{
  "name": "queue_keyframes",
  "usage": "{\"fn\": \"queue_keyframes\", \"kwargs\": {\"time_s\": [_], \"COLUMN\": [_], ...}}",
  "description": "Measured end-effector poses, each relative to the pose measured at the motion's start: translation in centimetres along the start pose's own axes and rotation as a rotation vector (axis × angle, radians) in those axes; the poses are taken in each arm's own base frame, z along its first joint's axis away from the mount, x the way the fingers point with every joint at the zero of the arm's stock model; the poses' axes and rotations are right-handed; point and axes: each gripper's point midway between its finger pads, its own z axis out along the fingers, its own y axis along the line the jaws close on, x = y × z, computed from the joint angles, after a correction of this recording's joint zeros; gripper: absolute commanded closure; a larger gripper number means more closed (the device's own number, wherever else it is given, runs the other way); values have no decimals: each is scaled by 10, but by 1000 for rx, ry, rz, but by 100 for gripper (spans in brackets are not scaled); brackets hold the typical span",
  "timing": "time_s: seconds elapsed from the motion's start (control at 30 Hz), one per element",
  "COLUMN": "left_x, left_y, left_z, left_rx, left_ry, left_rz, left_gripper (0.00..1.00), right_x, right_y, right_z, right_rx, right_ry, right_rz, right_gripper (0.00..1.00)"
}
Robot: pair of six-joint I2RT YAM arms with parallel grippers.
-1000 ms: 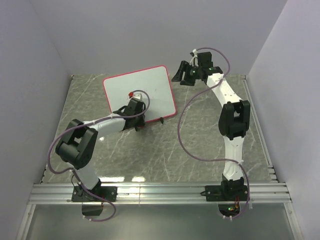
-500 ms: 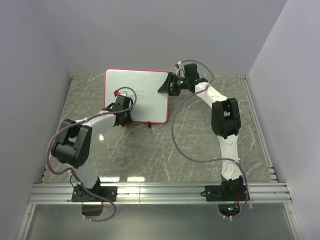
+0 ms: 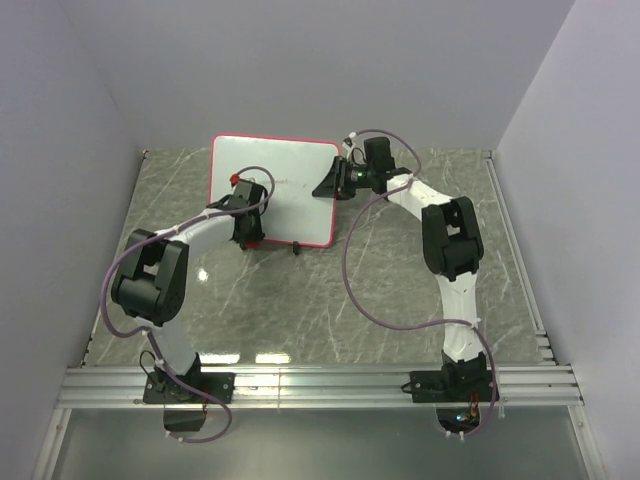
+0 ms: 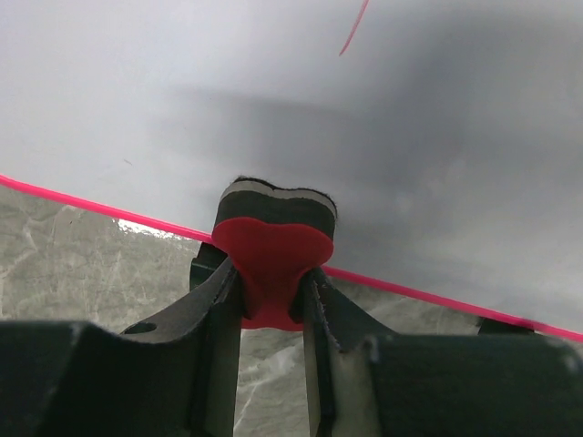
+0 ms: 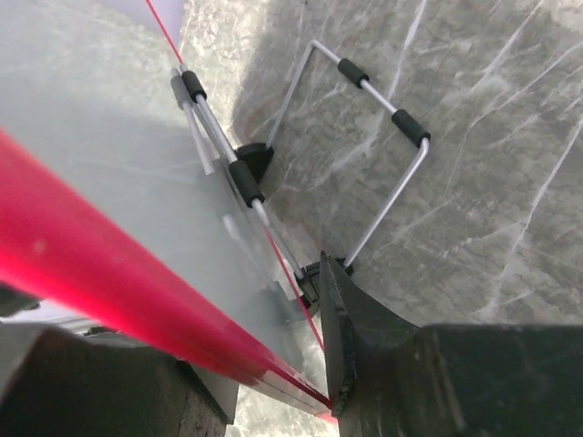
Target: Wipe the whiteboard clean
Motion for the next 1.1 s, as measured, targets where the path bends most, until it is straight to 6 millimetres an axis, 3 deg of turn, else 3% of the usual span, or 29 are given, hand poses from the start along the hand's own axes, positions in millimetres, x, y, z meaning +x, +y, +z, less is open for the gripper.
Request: {"fn": "queue_keyframes", "kwargs": {"time_s": [0.07, 0.23, 0.37, 0.47, 0.57, 0.67, 0.8, 1.1], "left_x": [-1, -10, -16, -14, -10, -9, -8, -13], "left_y": [-3, -24, -78, -130, -166, -188, -197, -191], "left_z": [0, 4, 2, -6, -15, -22, -23, -20], "left_rx": [-7, -41, -2, 73, 140, 193, 215, 275], "left_ry": [18, 26, 19, 13, 9, -1, -2, 70], "left_rz": [9, 60, 141, 195, 223, 224, 222, 163], "left_gripper": [100, 100, 100, 100, 100, 100, 100, 100], "right_x": [3, 7, 3, 2, 3, 4, 5, 5], "right_y": [0, 0, -9, -16, -18, -17, -18, -18], "right_z": [-3, -13, -19, -23, -25, -27, -29, -29], "right_rx": [6, 39, 69, 78, 75, 78, 84, 83], "right_ry": [0, -14, -35, -46, -49, -52, -57, -65], "right_rz": [-11, -30, -50, -50, -50, -54, -58, -64], "right_gripper": [100, 100, 100, 100, 100, 100, 100, 100]}}
